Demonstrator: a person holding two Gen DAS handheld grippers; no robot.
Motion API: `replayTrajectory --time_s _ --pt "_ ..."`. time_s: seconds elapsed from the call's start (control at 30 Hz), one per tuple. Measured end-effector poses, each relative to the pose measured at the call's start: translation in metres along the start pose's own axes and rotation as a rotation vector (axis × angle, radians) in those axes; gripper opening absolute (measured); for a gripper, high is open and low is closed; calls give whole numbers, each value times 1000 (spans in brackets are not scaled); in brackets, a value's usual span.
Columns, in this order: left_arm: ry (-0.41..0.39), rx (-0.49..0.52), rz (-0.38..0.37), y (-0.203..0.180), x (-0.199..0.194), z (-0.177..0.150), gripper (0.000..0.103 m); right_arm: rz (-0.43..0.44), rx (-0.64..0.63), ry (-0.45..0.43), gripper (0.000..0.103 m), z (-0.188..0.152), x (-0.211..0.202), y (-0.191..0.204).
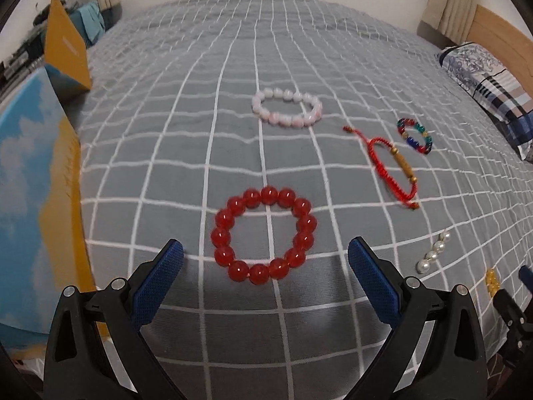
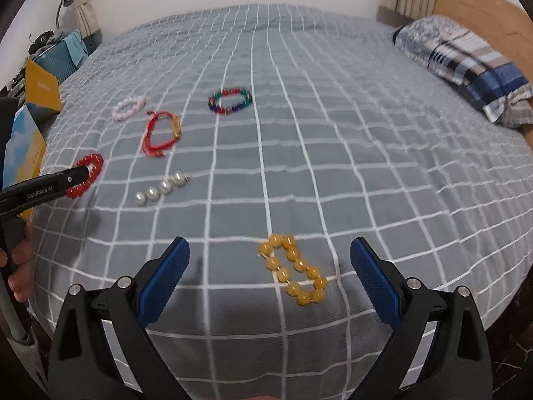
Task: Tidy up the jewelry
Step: 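Grasp the red bead bracelet with the left tool while the right tool grasps the yellow bead bracelet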
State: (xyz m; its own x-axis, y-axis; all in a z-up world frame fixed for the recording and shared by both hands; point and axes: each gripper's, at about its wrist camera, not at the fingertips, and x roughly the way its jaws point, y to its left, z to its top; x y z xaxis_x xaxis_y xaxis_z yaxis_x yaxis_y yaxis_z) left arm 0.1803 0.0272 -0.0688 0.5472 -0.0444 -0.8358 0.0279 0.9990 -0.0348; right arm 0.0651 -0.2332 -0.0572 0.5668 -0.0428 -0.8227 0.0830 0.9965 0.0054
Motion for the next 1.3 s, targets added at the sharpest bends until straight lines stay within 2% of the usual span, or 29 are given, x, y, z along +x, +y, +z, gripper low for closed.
replayTrajectory --time_s 0.23,0.47,0.53,0.63,0.9,0.97,1.0,1.03,1.1,1.3 --pt "9 12 26 1 17 -1 97 -2 -15 37 92 -5 16 -5" --pt "11 11 28 1 23 -2 94 31 -18 71 67 -7 24 -3" --pt "15 5 36 2 24 -2 82 39 -19 76 60 -7 24 -2" --pt "18 6 42 3 22 -2 69 41 -15 82 50 -7 25 -1" --pt "24 0 64 5 18 -3 41 15 7 78 27 -7 23 -3" --pt "26 6 72 5 17 -4 30 11 12 75 23 -7 23 -4" --pt "31 11 68 4 17 -4 17 11 13 72 21 -7 23 -4" --pt "34 14 60 4 17 -4 13 7 14 70 18 -7 22 -3" --pt "29 18 67 3 16 -4 13 -25 10 52 9 -8 21 -1" --pt "16 5 50 4 8 -4 13 -29 30 16 9 -6 15 -4"
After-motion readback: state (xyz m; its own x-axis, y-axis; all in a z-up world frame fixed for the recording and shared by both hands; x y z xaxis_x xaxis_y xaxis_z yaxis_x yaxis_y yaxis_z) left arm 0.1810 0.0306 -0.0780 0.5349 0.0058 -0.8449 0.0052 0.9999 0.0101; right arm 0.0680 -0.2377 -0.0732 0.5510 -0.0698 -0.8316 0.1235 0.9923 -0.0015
